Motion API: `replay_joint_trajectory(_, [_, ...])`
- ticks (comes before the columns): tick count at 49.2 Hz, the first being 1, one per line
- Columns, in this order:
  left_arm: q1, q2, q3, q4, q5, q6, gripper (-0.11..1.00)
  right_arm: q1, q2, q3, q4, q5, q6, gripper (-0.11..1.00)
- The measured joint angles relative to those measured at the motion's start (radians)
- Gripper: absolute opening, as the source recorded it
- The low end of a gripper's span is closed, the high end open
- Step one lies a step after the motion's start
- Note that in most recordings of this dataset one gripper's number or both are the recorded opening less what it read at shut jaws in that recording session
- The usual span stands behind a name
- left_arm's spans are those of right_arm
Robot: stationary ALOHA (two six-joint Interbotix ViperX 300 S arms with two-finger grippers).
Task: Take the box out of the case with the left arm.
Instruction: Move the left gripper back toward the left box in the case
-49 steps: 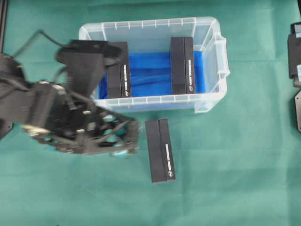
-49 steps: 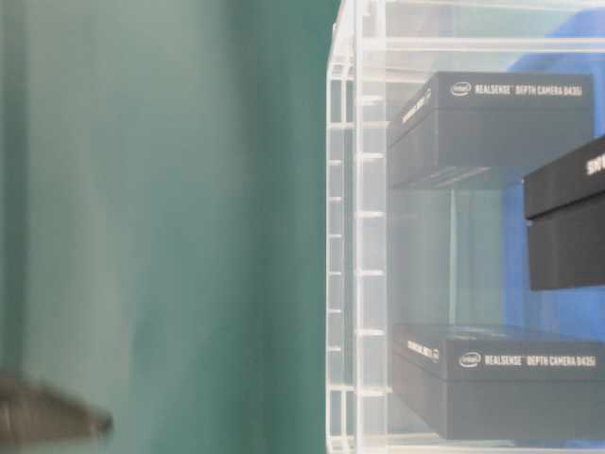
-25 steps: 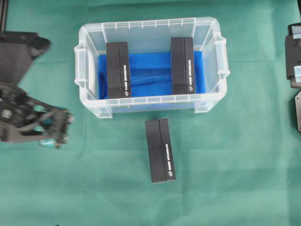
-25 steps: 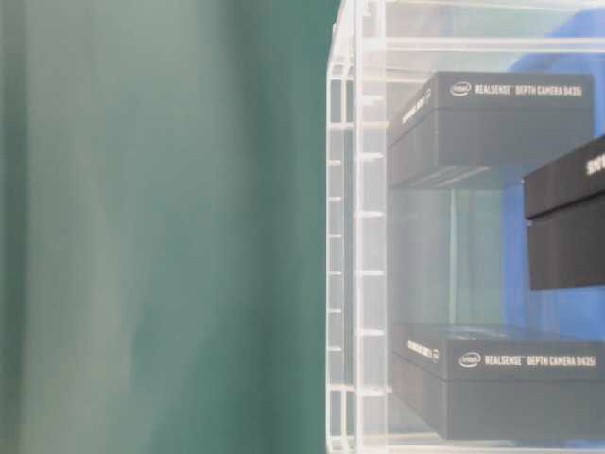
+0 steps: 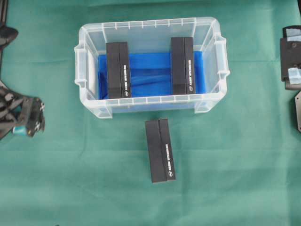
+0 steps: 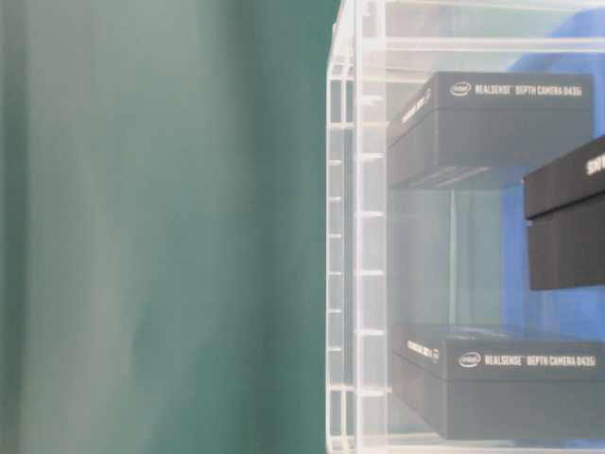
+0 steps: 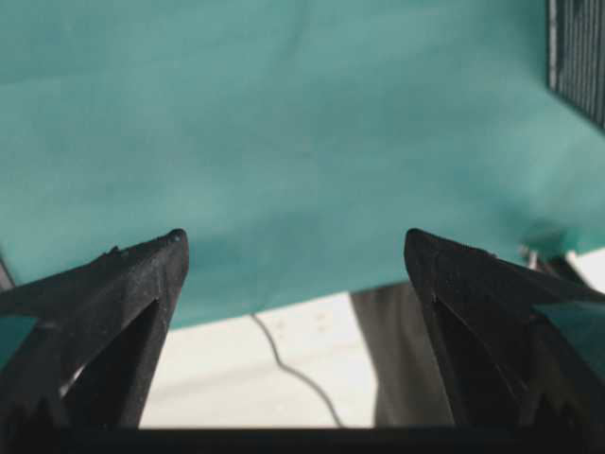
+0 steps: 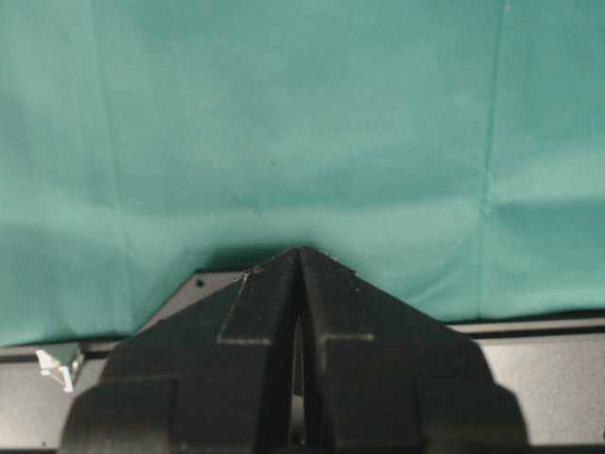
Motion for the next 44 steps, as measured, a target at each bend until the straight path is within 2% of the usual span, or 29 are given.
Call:
replay_joint_trajectory(7, [0.092,-0.017,0.008,0.002,0.015,0.087,0.96,0.0,0.0,0.0,0.0,0.0,0.0,0.0])
replay_joint_trajectory(24, [0.399,-0.021,0.008,0.002,0.046,0.38,0.96,0.0,0.002,-0.002,-0.002,0.0,0.0,0.0])
replay_joint_trajectory(28, [0.445,-0.02,0.008,0.002,0.051,0.433,0.96,0.0,0.002,0.0,-0.002,0.0,0.0,0.0])
replay_joint_trajectory(34, [0.492,-0.018,0.008,0.002,0.064,0.465,0.96,0.0,0.0,0.0,-0.002,0.0,0.0,0.0])
replay_joint_trajectory(44, [0.5,-0.018,0.008,-0.002,0.069,0.468,0.96,0.0,0.002,0.0,-0.002,0.0,0.0,0.0])
